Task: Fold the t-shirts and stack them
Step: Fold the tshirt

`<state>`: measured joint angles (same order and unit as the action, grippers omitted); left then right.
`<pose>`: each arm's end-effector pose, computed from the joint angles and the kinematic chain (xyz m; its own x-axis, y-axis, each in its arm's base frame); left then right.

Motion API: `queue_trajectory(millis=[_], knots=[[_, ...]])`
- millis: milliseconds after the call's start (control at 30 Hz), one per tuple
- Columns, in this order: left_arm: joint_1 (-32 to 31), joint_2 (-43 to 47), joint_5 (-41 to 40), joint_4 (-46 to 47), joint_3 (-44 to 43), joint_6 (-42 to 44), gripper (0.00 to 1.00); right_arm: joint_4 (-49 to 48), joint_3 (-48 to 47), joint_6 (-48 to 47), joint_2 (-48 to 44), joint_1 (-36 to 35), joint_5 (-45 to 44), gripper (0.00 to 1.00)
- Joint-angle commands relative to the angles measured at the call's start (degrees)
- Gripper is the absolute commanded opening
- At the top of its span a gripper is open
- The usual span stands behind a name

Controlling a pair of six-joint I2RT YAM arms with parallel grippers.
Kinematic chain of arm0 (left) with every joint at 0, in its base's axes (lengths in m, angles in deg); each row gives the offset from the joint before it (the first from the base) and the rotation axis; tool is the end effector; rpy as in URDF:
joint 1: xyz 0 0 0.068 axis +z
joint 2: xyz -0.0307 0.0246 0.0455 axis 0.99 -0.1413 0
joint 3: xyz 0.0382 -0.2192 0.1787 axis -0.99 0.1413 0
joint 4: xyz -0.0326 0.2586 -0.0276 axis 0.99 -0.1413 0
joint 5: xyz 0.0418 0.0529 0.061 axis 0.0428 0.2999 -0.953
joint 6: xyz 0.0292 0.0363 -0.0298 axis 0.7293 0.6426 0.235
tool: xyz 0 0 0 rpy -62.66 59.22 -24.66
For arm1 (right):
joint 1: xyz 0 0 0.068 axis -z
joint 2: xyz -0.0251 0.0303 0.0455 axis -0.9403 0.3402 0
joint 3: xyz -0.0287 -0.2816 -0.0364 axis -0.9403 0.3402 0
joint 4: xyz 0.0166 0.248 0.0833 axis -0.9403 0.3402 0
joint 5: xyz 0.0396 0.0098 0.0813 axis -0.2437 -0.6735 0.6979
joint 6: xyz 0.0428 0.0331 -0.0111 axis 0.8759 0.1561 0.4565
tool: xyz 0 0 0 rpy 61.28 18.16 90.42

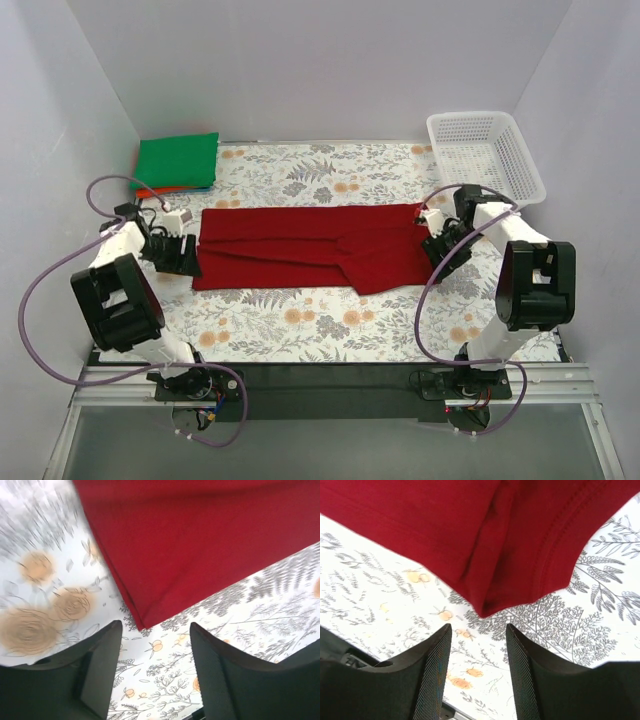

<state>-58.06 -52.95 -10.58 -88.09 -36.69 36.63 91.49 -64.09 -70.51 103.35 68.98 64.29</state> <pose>0.2587 0.0945 0.1863 -0.8974 -0.4397 -0.0357 -0.3707 0.7955 -0.4793 0.2950 0.0148 0.1923 -0.7448 -0.6304 -0.2188 -0.6625 0.7377 0.1298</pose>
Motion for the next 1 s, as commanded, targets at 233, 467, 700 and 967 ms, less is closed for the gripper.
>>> queue_trajectory(millis=[233, 467, 700, 967], knots=[[-27.02, 21.83, 16.27, 6.93, -1.4, -2.65, 0.54, 6.76, -7.31, 4.98, -6.96, -1.24, 14.06, 0.45], [-62.26, 16.5, 3.09, 25.95, 4.77, -9.62, 0.43, 3.34, -3.97, 9.64, -1.16, -3.01, 13.1, 0.36], [-69.51, 4.27, 1.85, 30.52, -0.16, -12.78, 0.4, -2.89, -2.91, 13.07, 3.06, -3.01, 7.65, 0.42], [-73.2, 0.14, 0.19, 35.97, 0.46, -13.76, 0.42, -5.1, -1.42, 14.04, 5.96, -3.0, 6.94, 0.46]])
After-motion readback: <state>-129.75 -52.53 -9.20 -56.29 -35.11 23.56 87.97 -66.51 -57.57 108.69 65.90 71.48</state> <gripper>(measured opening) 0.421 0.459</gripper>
